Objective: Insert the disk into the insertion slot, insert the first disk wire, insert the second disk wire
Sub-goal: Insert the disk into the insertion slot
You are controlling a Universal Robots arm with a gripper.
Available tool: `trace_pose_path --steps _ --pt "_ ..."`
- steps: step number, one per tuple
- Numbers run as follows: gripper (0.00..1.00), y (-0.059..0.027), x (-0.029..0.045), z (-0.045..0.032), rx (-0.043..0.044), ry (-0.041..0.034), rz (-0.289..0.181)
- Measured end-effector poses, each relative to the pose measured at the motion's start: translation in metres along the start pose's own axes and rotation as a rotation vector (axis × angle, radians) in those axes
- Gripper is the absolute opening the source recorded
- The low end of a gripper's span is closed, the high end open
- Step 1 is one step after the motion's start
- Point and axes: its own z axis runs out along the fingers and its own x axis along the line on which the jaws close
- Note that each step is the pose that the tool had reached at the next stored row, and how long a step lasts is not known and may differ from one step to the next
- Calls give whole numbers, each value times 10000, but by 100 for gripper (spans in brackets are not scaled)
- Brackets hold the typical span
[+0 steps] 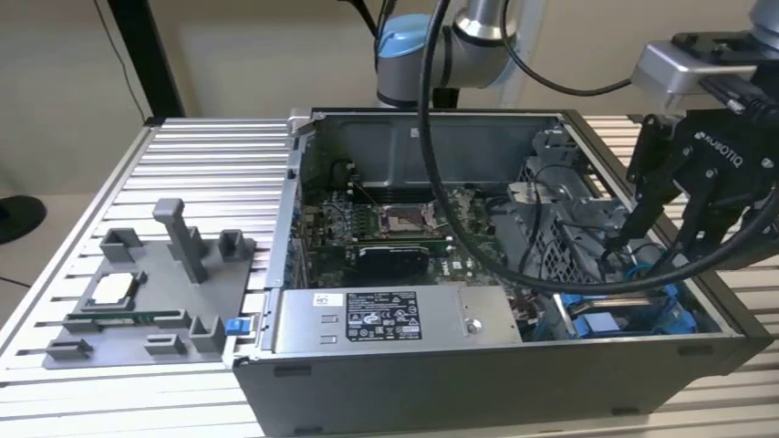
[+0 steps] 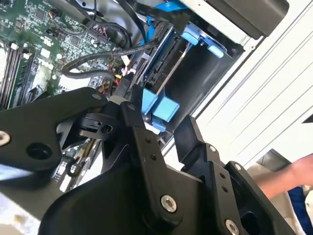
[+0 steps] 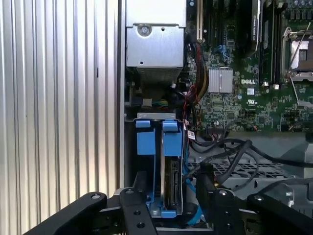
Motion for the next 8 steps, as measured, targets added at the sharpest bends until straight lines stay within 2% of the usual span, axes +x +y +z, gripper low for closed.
trace_pose_path --steps 4,8 --pt "100 5 -6 -131 0 0 0" --pt "100 10 -67 -151 0 -2 -2"
